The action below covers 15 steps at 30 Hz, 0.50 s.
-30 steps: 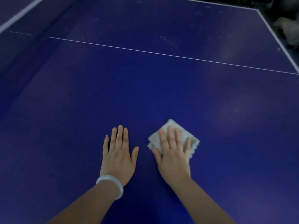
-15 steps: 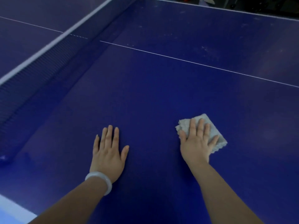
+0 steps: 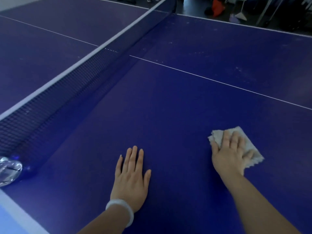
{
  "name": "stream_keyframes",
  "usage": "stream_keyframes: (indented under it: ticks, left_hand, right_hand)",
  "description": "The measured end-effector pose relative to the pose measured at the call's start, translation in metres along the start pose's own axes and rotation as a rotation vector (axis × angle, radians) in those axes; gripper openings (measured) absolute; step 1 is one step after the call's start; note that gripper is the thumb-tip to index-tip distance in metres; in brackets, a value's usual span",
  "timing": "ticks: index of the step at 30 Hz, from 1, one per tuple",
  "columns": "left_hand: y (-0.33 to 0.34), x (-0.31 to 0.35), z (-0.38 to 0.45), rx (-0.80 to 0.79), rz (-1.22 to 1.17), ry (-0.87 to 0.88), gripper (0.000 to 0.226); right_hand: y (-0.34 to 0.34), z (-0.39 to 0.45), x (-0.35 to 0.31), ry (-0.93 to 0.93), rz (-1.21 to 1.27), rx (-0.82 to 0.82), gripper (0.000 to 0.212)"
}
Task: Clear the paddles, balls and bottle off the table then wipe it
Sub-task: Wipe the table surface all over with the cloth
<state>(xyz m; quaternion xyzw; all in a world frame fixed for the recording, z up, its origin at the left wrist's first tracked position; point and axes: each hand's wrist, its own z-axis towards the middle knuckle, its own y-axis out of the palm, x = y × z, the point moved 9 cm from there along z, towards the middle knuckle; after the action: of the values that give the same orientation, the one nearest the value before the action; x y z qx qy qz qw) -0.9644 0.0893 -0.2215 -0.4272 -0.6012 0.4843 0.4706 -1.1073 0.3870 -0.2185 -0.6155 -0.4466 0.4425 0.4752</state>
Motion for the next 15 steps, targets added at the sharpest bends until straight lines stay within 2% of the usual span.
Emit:
stream_keyframes:
  ticks: [1,3,5,7,9,13,14,15]
  left_hand:
    - [0.000,0.000,0.000,-0.004,-0.002,0.000,0.071]
    - [0.000,0.000,0.001,-0.007,0.006,-0.004,0.070]
    - [0.000,0.000,0.000,-0.013,0.018,0.000,0.070]
    - [0.000,0.000,-0.001,-0.016,0.014,-0.001,0.070]
    - [0.000,0.000,-0.001,-0.016,0.011,-0.007,0.069]
    - [0.001,-0.001,-0.001,-0.012,0.012,-0.010,0.069]
    - [0.001,-0.001,-0.001,-0.016,0.010,-0.008,0.069]
    - [0.000,-0.001,0.000,-0.017,0.004,-0.006,0.069]
  right_hand:
    - [0.004,-0.003,-0.025,-0.071,0.018,-0.012,0.066]
    - [0.014,-0.030,-0.085,-0.396,-0.006,0.008,0.064]
    - [0.025,-0.060,-0.119,-0.697,-0.106,-0.006,0.063]
    - [0.024,-0.049,-0.117,-0.784,-0.117,-0.044,0.064]
    - [0.016,-0.006,-0.091,-0.617,-0.080,-0.055,0.064]
    - [-0.004,0.061,-0.039,-0.008,-0.005,-0.068,0.065]
    - [-0.003,0.060,-0.047,0.060,-0.010,-0.067,0.065]
    - [-0.001,0.054,-0.066,0.052,-0.006,-0.061,0.065]
